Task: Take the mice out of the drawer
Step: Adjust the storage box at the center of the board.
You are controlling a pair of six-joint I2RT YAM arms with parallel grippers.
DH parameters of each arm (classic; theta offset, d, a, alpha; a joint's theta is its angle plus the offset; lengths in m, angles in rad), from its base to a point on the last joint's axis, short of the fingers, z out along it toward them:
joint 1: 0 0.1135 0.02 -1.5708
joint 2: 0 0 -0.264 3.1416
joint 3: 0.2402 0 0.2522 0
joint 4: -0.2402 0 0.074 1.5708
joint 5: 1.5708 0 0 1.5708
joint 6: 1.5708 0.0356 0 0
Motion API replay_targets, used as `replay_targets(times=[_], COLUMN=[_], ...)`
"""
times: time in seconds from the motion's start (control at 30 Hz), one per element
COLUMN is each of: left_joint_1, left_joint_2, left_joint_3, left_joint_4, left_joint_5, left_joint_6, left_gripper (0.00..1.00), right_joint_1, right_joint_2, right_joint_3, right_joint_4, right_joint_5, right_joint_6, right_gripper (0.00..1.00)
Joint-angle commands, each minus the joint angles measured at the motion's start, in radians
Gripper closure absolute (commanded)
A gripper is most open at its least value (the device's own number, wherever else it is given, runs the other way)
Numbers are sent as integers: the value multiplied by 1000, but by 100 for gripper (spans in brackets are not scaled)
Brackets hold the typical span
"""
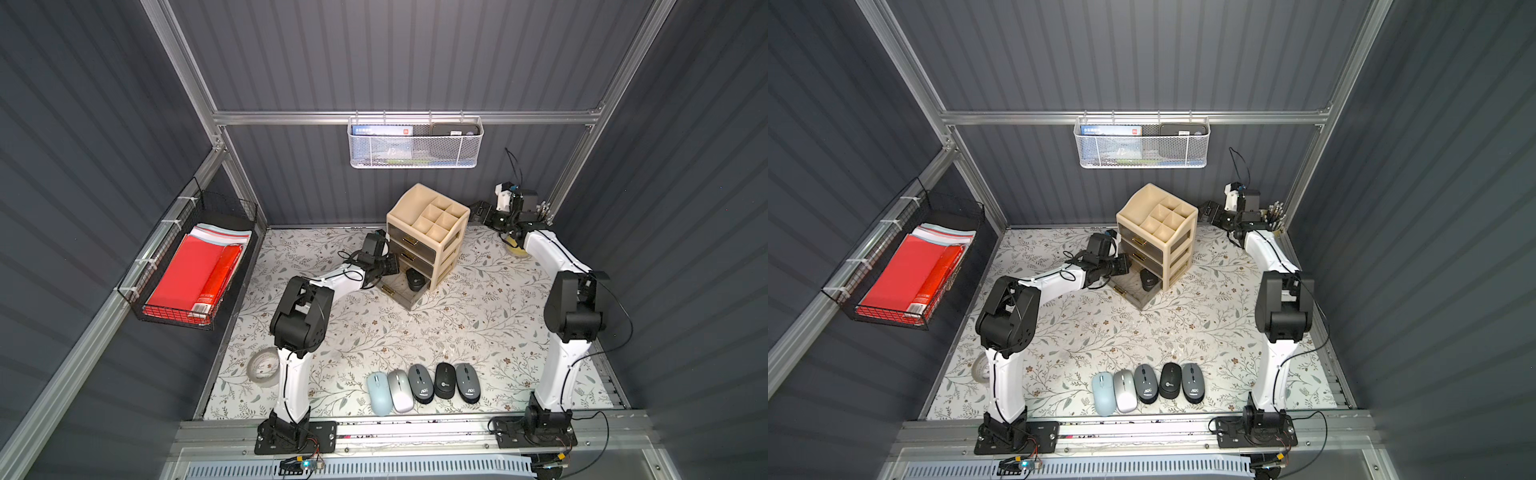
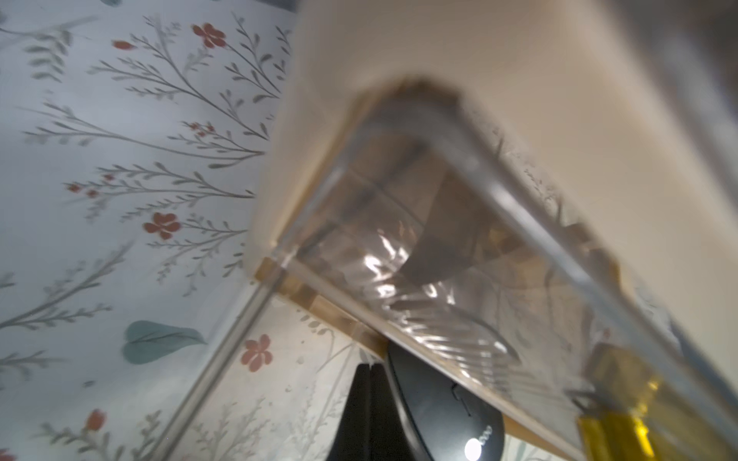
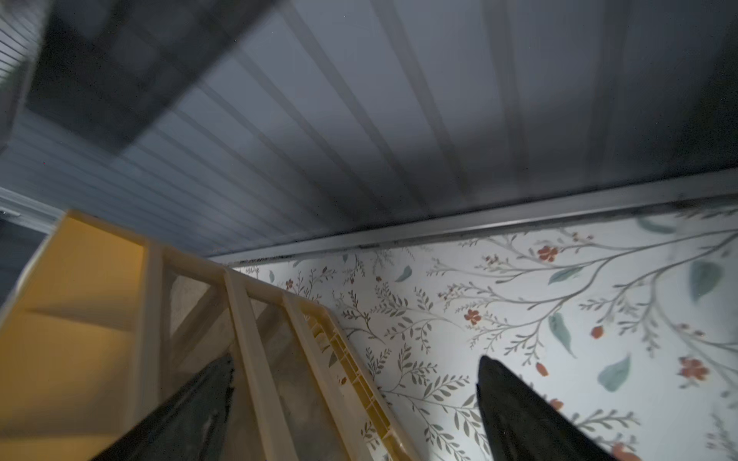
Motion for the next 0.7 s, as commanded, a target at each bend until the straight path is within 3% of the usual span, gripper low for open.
replay_targets(times=[0.0,0.2,0.37,0.53,0.67], left_joint_1=[1,-1,-1,-1,-3], left_joint_2=[5,-6,-6,-1,-39], left_joint_3=[-40,-146,-224,-231,-215], left_joint_4=[70,185,243,273,152], left_joint_5=[117,220,247,289,281], left_joint_6=[-34,-82,-106,-118,-46], left_gripper=[100,100,100,100,100], right_joint_1=[16,67,91,91,91], right_joint_2=[39,-108,-214,-232,-217], right_joint_3=[-5,-297,-485,-531,-506], right_joint_4=[-23,97,139,137,105], right_joint_5=[-233,-337,-314,-289,-277], right_joint_6=[6,-50,-65,-71,-87], right_gripper=[1,1,1,1,1])
